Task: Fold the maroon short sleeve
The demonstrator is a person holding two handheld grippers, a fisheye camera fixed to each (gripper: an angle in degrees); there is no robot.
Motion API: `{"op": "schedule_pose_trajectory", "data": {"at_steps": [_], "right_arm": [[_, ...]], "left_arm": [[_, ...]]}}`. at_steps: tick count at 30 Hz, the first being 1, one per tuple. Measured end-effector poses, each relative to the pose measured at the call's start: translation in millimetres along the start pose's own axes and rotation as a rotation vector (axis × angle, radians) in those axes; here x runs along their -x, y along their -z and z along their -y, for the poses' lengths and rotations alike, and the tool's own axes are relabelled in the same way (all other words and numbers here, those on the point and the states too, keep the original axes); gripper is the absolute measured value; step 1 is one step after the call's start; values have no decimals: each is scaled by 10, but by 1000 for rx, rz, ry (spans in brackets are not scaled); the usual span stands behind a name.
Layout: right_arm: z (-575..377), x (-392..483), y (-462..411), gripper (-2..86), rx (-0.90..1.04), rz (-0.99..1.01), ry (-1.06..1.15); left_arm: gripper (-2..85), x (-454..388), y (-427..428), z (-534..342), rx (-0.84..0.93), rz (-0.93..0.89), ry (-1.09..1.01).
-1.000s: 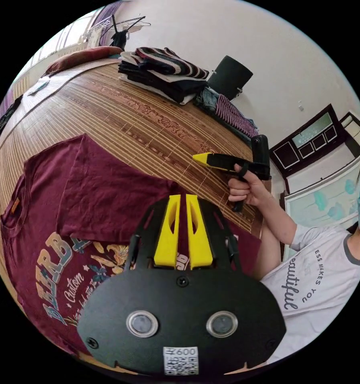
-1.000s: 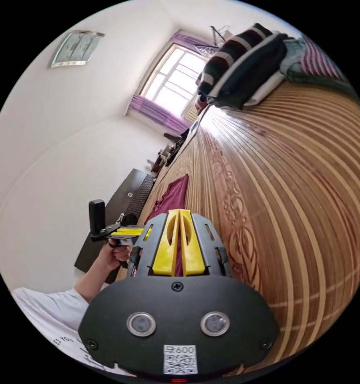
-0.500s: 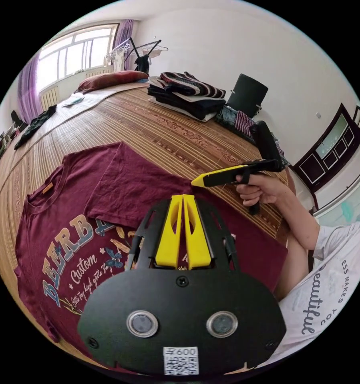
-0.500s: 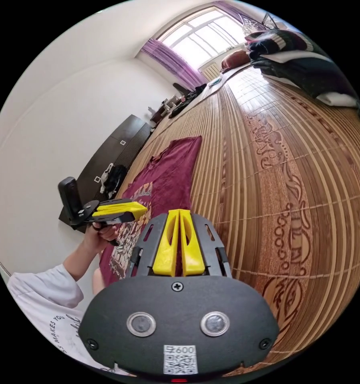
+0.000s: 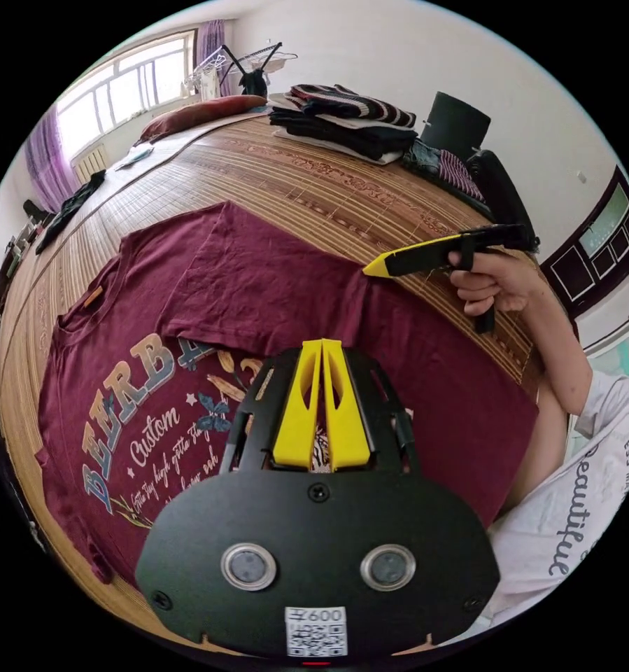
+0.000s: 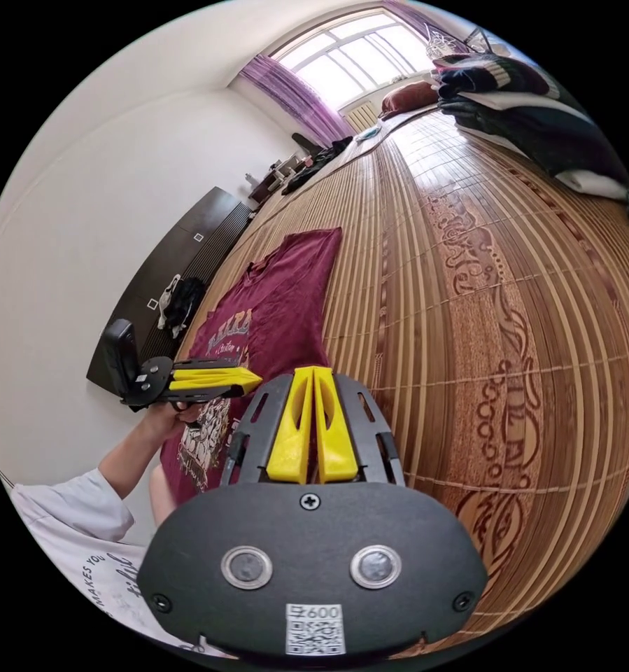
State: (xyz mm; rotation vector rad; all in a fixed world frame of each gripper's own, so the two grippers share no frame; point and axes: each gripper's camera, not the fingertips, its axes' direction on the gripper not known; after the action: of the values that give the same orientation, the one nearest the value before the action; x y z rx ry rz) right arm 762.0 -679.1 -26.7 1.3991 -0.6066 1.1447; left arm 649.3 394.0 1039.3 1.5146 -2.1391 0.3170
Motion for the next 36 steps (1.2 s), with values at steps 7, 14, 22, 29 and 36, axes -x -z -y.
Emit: {"op": "schedule_pose_trajectory", "data": {"at_steps": [7,14,22,29,36], "right_arm": [[66,-68,-77,-8,-1,22,-12],[124,-102,-130,-9,1,23,-9],[183,-125,-158,-8,4,21,-3],[240,-144,-153,-8,6,24,-6],[284,-128,-142,-8,8,10,1]], "left_arm": [[6,-107,90,-257,-77,62,48],[6,-817,-380,341,-82,60,-114],[5,-665,-569,185,-39,13,-74],[2,-618,-308,-414,-45,117,-55],[1,-409,-133,-665,-97,73,63]]}}
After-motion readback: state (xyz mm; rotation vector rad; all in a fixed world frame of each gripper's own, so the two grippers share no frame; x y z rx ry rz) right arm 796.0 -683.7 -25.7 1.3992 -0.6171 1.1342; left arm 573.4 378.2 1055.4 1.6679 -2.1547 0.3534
